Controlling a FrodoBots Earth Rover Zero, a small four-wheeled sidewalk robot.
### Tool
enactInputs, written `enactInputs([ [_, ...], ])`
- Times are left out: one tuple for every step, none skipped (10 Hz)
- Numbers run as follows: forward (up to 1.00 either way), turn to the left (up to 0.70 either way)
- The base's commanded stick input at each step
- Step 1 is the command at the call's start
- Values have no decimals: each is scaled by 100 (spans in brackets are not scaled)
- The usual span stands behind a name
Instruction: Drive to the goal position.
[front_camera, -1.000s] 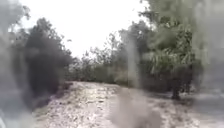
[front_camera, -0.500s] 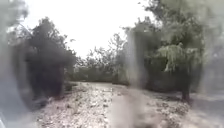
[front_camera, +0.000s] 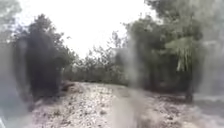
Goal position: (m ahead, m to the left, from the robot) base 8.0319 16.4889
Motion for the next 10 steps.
enactInputs([
  [59,1],
  [59,1],
  [59,1],
  [59,1],
  [59,1],
  [59,1],
  [59,1],
  [59,1],
  [59,1],
  [59,1],
])
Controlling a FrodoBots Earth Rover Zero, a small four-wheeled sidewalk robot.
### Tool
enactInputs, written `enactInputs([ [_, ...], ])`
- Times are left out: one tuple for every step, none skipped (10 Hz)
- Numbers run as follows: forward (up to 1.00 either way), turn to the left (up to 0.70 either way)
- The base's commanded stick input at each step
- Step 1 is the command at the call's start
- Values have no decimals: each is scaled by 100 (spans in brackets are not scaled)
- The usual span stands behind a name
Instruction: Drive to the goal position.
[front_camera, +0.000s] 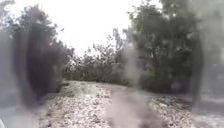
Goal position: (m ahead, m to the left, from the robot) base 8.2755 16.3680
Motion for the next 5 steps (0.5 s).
enactInputs([
  [59,1],
  [59,1],
  [59,2],
  [59,15],
  [59,15],
])
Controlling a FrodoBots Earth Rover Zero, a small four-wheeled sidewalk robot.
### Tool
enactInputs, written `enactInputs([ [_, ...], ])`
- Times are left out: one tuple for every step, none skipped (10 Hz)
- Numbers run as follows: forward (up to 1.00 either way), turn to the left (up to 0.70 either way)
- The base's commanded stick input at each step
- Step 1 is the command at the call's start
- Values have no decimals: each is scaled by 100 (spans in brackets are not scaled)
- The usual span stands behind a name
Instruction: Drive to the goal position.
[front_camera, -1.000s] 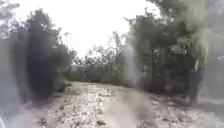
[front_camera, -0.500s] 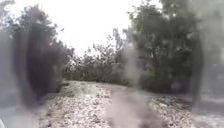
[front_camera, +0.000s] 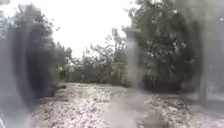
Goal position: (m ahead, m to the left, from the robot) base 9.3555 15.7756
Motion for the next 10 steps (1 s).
enactInputs([
  [59,15],
  [59,15],
  [59,15],
  [59,1],
  [59,1],
  [59,1],
  [59,1],
  [59,1],
  [59,1],
  [59,1],
])
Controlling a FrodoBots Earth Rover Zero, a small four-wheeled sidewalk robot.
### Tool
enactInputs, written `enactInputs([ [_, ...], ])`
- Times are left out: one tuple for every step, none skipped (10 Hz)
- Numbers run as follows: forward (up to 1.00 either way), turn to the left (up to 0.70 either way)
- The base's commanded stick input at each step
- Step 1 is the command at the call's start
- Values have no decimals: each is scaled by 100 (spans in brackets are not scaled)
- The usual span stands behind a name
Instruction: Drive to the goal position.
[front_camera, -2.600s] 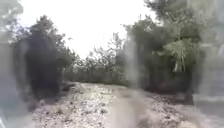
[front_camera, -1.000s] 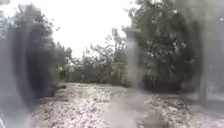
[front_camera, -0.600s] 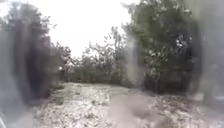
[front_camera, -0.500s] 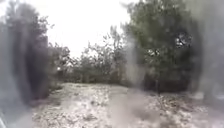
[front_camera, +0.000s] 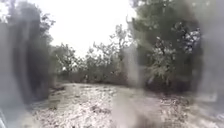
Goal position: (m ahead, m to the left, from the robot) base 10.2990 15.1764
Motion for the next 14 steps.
enactInputs([
  [59,1],
  [59,1],
  [59,1],
  [59,1],
  [59,1],
  [59,1],
  [59,1],
  [59,2],
  [59,13],
  [59,15],
  [59,15],
  [59,15],
  [59,15],
  [59,15],
])
